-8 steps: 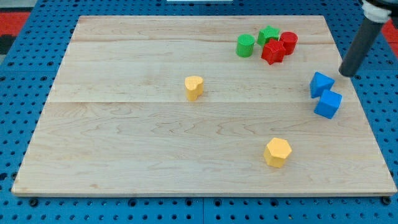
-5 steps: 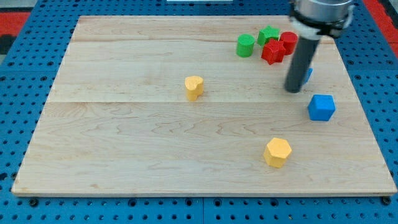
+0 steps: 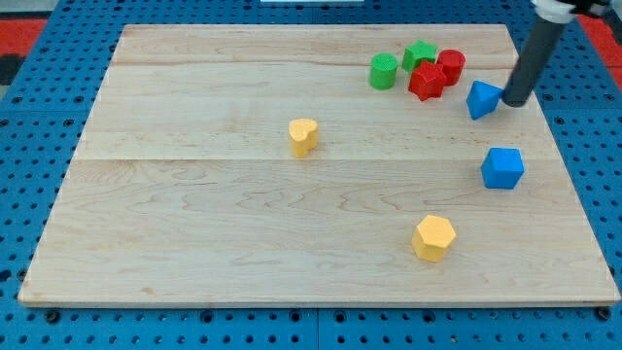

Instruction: Move the triangle right to the heart

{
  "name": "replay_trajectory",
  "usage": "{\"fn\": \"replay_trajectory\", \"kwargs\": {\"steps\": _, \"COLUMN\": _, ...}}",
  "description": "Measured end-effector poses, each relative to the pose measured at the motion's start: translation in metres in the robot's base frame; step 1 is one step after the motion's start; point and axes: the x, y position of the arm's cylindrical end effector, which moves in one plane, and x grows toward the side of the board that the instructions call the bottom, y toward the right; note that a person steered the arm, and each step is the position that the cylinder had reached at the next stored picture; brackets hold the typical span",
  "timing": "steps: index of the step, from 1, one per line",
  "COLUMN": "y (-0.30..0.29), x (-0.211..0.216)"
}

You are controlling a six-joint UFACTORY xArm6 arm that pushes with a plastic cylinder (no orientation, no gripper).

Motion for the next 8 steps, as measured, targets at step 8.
{"fn": "replay_trajectory", "kwargs": {"steps": 8, "y": -0.042, "x": 0.040}}
